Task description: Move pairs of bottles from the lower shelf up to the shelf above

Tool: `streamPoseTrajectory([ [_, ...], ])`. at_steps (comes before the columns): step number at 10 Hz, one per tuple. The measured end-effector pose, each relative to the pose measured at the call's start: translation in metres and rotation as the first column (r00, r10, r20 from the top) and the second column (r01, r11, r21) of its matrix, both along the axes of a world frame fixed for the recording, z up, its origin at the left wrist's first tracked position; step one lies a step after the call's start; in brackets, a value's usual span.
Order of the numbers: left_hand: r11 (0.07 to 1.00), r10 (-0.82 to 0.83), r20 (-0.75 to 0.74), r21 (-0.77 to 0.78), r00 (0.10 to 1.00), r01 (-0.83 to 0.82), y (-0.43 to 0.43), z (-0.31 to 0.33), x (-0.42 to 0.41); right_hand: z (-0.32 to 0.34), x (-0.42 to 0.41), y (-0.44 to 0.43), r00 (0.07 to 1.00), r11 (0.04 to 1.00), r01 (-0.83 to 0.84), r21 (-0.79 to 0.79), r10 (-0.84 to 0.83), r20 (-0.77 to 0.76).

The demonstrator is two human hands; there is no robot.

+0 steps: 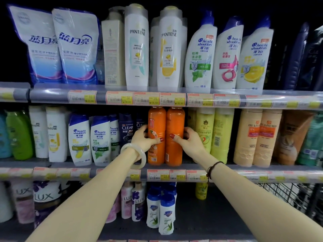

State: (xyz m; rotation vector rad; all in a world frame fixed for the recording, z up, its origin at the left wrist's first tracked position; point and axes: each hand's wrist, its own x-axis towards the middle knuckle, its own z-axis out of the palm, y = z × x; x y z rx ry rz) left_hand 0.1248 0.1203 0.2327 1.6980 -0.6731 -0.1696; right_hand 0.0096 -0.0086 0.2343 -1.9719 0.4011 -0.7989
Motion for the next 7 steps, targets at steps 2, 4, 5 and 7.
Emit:
streamPoseTrajectory([
  [2,0.991,0.030,0.119,0.127,0.992,-0.046,0.003,0.006,-0.006,0.006,-0.009,0.004,0.993,0.994,0.029,-0.108,-0.040,-0.108],
  [4,0.944,0.103,0.250,0.280,0.963,-0.174,0.006,0.010,-0.016,0.012,-0.020,0.006,0.965,0.958,0.065,-0.280,-0.132,-0.228],
  [5,0.913,0.111,0.267,0.353,0.957,-0.204,0.007,0.012,-0.018,0.012,-0.022,-0.001,0.951,0.947,0.043,-0.318,-0.136,-0.279],
  [7,0.871,0.089,0.279,0.444,0.956,-0.210,0.008,0.018,-0.019,0.023,-0.036,-0.003,0.909,0.932,-0.017,-0.361,-0.136,-0.395],
])
